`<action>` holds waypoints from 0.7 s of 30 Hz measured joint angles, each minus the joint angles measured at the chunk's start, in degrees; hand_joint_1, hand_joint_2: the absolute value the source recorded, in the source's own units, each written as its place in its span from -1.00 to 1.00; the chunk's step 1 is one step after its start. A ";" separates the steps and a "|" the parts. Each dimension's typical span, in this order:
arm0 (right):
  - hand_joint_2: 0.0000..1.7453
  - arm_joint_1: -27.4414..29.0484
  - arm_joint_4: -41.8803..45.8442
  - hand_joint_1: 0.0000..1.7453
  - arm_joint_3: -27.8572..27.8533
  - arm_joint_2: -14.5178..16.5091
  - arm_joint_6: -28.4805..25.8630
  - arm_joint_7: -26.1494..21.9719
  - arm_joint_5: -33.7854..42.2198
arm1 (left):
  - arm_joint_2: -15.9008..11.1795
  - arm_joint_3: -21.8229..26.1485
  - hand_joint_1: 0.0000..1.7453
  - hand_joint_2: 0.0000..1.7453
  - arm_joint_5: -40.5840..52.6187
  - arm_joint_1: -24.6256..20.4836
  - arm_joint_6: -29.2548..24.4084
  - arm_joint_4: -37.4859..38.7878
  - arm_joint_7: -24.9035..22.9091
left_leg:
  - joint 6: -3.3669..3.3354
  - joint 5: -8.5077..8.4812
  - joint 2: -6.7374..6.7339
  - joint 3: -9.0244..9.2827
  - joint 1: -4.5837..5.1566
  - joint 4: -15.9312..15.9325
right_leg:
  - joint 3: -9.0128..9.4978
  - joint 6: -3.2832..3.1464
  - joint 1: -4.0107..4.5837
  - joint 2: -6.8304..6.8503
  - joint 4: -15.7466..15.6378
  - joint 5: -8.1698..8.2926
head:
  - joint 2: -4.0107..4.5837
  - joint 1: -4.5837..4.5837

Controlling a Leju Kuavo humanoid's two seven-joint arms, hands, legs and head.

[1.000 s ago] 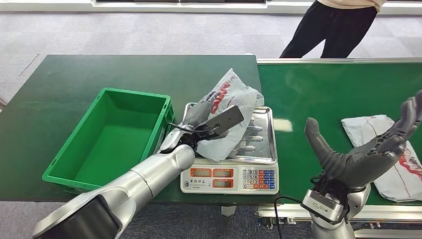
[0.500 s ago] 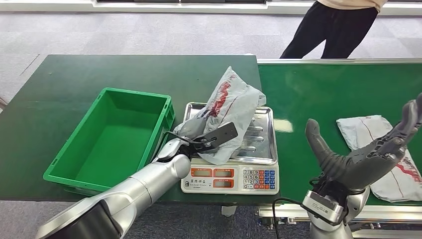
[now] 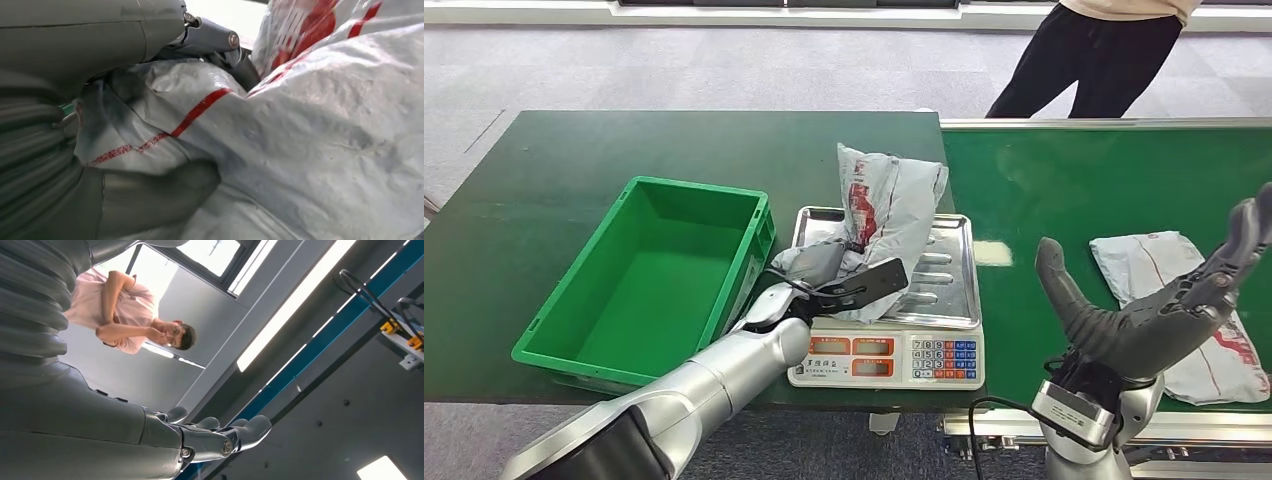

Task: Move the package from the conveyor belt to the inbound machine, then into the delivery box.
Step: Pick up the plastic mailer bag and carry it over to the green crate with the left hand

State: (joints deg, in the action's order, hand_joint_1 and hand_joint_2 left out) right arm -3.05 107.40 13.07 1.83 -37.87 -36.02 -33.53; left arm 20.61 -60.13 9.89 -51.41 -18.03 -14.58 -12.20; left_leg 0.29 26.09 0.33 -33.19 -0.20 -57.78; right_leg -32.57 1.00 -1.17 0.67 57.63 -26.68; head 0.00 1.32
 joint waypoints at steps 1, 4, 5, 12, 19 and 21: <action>1.00 0.00 0.01 -1.00 0.00 0.08 0.13 -0.04 -0.05 | 0.00 0.00 1.00 1.00 0.15 0.01 -0.46 0.01 0.30 | -0.01 -0.01 0.00 0.00 0.00 0.00 | 0.00 0.00 0.00 0.00 0.00 0.00 | 0.00 -0.01; 1.00 0.02 0.01 -1.00 0.00 0.36 0.39 -0.15 -0.24 | 0.00 0.08 1.00 1.00 0.35 0.06 -2.33 0.01 1.56 | -0.01 -0.02 0.00 0.00 0.00 0.00 | -0.01 0.00 0.00 -0.01 0.00 0.01 | 0.00 -0.01; 1.00 0.03 0.01 -1.00 0.00 0.44 0.45 -0.16 -0.33 | 0.00 0.21 1.00 1.00 0.27 0.09 -3.06 0.01 2.21 | -0.01 -0.02 0.00 0.00 0.00 0.00 | -0.02 0.00 0.00 -0.01 0.00 0.01 | 0.00 -0.01; 1.00 0.13 0.04 -1.00 0.00 0.61 0.40 -0.17 -0.58 | -0.03 2.11 1.00 1.00 -1.90 0.49 -7.58 -0.06 7.31 | -0.02 -0.01 -0.02 -0.10 0.00 0.00 | -0.15 0.00 0.00 -0.03 0.00 0.01 | 0.00 -0.01; 1.00 0.62 0.03 -1.00 -0.54 0.49 -0.33 0.75 -0.64 | -2.58 11.90 1.00 1.00 -2.12 -1.19 -16.94 -5.80 20.25 | 0.01 -0.05 -0.06 -0.19 0.00 0.00 | -0.27 -0.04 0.02 -0.10 0.01 0.06 | 0.00 -0.01; 1.00 1.33 0.03 -1.00 -1.27 0.44 -0.54 0.87 -0.67 | -4.81 16.32 1.00 1.00 3.56 -1.56 -16.31 -10.65 18.82 | 0.03 -0.06 -0.10 -0.18 0.00 0.00 | -0.29 -0.05 0.04 -0.18 0.01 0.08 | 0.00 -0.01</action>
State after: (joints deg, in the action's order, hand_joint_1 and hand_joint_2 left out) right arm -1.72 107.43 11.80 2.27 -38.41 -35.15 -34.20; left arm 15.80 -43.81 13.45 -52.96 -34.34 -25.24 6.62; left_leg 0.32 26.04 0.24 -33.37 -0.21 -57.77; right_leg -32.86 0.95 -1.13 0.49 57.64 -26.60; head 0.00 1.31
